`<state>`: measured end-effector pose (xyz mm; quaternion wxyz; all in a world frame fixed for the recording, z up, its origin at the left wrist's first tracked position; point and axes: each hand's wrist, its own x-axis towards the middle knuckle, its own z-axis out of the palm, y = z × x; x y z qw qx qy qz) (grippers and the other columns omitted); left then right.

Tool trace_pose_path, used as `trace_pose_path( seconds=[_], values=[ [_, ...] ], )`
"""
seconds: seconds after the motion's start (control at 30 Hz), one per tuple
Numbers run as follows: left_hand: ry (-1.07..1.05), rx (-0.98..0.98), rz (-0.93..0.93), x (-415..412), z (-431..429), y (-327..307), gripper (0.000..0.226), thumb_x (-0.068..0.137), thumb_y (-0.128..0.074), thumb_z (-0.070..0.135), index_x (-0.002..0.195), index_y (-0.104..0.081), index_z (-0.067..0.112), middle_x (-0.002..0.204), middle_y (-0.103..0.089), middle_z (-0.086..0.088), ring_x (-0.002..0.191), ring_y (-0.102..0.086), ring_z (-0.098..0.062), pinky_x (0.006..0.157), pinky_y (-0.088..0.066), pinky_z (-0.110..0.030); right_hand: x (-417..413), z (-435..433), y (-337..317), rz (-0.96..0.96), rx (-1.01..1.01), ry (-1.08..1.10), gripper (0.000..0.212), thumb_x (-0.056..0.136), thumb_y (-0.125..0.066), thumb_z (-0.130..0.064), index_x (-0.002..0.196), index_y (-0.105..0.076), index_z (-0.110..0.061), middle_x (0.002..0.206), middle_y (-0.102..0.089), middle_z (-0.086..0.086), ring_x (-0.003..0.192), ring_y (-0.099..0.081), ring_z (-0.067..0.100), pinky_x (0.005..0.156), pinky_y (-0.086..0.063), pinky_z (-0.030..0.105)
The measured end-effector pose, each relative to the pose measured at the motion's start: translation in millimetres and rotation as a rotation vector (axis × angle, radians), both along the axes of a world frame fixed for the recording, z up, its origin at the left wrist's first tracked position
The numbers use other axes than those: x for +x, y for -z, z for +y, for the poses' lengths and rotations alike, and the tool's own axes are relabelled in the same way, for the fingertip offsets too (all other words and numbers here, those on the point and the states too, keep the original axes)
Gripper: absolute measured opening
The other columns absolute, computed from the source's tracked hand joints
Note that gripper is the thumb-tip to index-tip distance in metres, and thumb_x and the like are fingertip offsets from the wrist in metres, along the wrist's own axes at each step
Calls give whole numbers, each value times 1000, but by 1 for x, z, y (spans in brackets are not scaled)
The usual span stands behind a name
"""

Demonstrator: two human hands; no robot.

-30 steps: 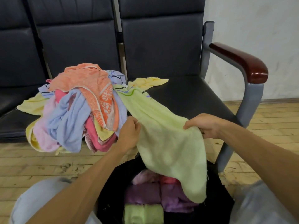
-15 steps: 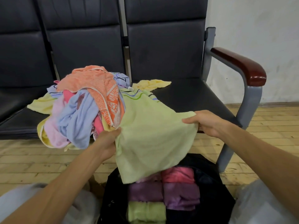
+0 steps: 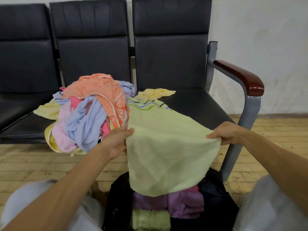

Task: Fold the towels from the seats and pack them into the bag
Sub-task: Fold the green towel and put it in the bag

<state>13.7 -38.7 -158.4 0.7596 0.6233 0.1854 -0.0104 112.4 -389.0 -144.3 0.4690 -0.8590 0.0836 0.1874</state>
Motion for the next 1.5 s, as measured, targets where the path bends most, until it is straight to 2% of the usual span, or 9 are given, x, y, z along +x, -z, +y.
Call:
trace_pose_path(
  seconds=[0.2, 0.4, 0.53, 0.7, 0.83, 1.0, 1.27, 1.4, 1.5],
  values=[
    [-39, -27, -27, 2, -6, -7, 28, 96, -49, 4, 122, -60, 2, 107, -69, -12, 89, -66, -23, 82, -53, -37, -8, 3, -12, -178, 189, -24, 23, 90, -69, -27, 100, -69, -6, 105, -70, 8, 101, -65, 21, 94, -53, 39],
    [-20, -154, -75, 6, -7, -13, 24, 95, -47, 9, 112, -63, 7, 91, -73, -3, 77, -68, -15, 72, -51, -28, -12, -1, -21, -190, 629, 96, 26, 91, -65, -17, 114, -62, -7, 116, -66, 9, 106, -65, 23, 90, -53, 39],
    [-31, -111, -146, 5, -7, -19, 17, 98, -49, 14, 101, -66, 9, 83, -74, 0, 72, -68, -12, 73, -51, -27, -13, -1, -22, -235, 710, 161, 25, 96, -59, -16, 120, -57, -8, 118, -62, 6, 108, -62, 21, 91, -52, 38],
    [-131, 19, -236, 1, -1, -20, 15, 98, -53, 8, 88, -64, 9, 73, -74, 0, 66, -67, -13, 58, -55, -22, -16, 2, -19, -406, 465, 261, 28, 95, -61, -18, 121, -60, -9, 117, -62, 6, 106, -60, 21, 87, -53, 36],
    [-166, 84, -263, 3, 12, -19, 13, 98, -53, 10, 100, -65, 5, 90, -73, -8, 76, -69, -18, 66, -57, -27, -19, -1, -19, -552, 262, 318, 29, 90, -69, -21, 116, -57, -18, 114, -52, -2, 105, -50, 17, 82, -47, 33],
    [-266, 172, -289, 6, 8, -19, 21, 96, -58, 9, 117, -55, 9, 101, -68, -11, 83, -66, -21, 79, -54, -37, -21, -2, -20, -513, 350, 228, 6, 91, -67, -19, 89, -72, -18, 105, -63, -3, 107, -55, 20, 85, -50, 38],
    [-89, 290, -320, 0, 12, -26, 20, 89, -65, 3, 101, -70, 18, 95, -75, -2, 83, -69, -12, 75, -57, -22, -25, -1, -33, -494, 16, -27, 38, 79, -78, -11, 115, -68, -18, 113, -60, -3, 104, -56, 18, 85, -51, 31],
    [-3, 690, -332, -3, 7, -26, 27, 84, -69, -1, 100, -70, 21, 105, -67, -2, 97, -62, -18, 89, -51, -25, -24, 0, -31, -675, -332, -51, 27, 85, -73, -11, 112, -70, -16, 107, -62, 2, 94, -53, 14, 83, -43, 26],
    [-1, 1002, -365, -1, 3, -22, 19, 93, -59, 2, 106, -72, 4, 98, -62, 0, 91, -54, -14, 73, -38, -6, -20, -1, -30, -717, -408, -51, 16, 92, -66, -16, 105, -74, -11, 90, -61, -1, 74, -50, 6, 65, -38, 16]
  ],
)
